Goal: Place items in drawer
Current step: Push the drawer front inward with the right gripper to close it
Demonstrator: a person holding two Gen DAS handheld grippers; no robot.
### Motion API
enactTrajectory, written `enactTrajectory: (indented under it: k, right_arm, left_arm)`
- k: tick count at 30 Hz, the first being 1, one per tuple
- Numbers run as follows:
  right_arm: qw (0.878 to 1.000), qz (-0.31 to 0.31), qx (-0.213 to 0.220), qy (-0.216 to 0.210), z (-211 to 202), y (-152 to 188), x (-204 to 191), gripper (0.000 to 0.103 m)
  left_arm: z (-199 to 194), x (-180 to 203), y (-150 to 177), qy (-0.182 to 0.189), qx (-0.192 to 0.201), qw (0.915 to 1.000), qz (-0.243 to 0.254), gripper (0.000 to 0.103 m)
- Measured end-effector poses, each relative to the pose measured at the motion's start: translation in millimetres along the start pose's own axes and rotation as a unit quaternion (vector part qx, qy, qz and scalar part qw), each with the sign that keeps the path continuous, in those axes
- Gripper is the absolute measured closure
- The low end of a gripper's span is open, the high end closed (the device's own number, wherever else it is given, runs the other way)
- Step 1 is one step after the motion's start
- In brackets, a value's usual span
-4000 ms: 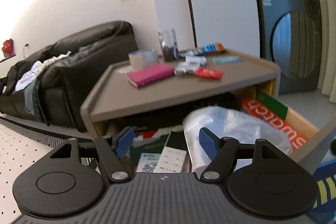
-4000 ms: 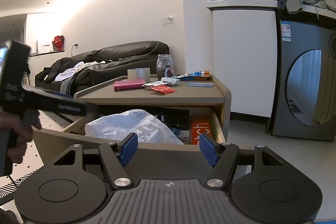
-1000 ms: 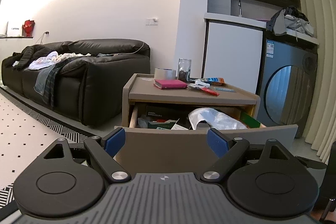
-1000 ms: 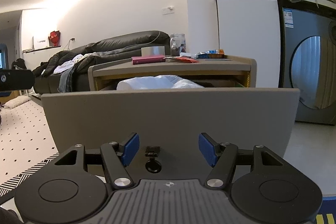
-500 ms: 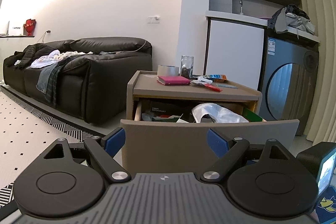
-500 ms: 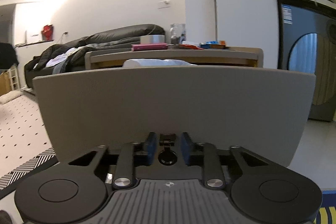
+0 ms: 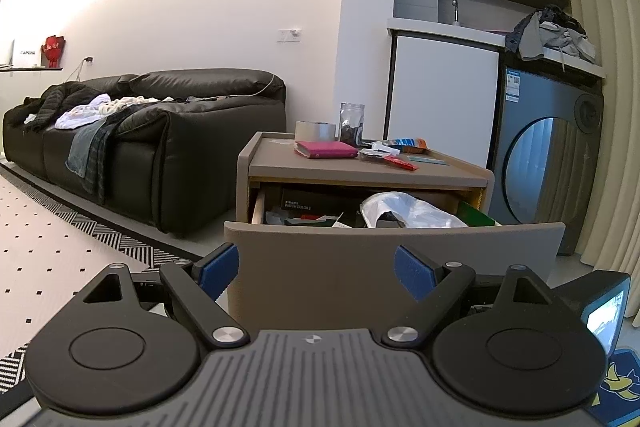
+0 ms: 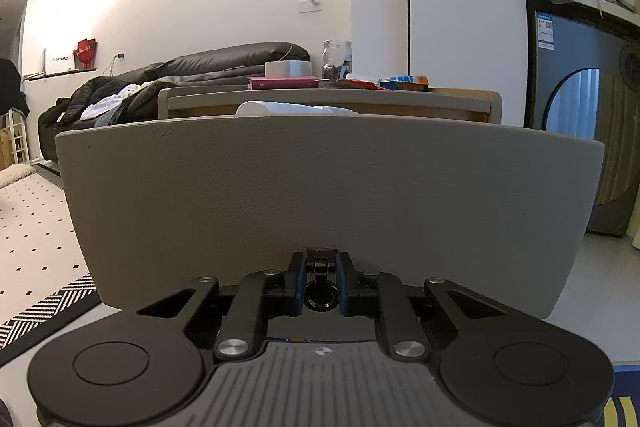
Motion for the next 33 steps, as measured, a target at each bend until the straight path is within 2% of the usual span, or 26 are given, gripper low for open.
enactTrajectory:
  k: [14,33]
  right_arm:
    - [1.000,-0.002,0.001,0.009,14,-6,0,0.085]
    - [1.000,0.004,0.004,0.016,68,-28,7,0.085]
  left_arm:
    - [-1,-1,-2,0.000,0.000,1.0000,-0.006,0.015]
    - [2,-5,7,-0.012,-0.010,0.9998,-0.009,0.015]
Point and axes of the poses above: each gripper's, at about its wrist camera, not at the fingertips, and z roughly the way its jaws point, x to its right, y to its underside, the point moved 7 cm from there along z, roughly the way its jaws point, and after that the axes turned 2 degrees about -y, right-handed, at the moved point
